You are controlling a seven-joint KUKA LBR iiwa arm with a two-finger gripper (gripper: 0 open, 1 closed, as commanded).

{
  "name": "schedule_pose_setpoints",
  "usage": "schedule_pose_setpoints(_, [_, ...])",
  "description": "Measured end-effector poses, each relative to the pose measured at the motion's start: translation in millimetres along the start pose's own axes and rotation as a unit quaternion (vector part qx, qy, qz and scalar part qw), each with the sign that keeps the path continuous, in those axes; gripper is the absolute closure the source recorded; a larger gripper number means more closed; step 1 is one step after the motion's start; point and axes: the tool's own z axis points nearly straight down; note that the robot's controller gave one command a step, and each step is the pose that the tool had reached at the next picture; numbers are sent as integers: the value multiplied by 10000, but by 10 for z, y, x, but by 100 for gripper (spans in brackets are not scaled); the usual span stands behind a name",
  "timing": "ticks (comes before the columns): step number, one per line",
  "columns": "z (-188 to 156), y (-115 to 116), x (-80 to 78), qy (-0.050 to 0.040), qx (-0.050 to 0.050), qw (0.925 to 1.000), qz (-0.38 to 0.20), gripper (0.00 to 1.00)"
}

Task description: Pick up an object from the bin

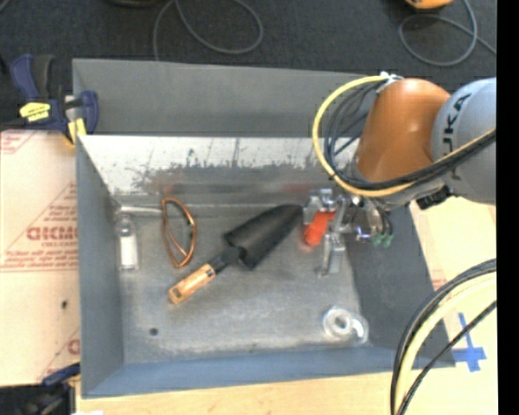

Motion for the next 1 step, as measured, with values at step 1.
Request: schedule_pose_setpoints(1, [-47,2,-11,-34,3,10000,-5,0])
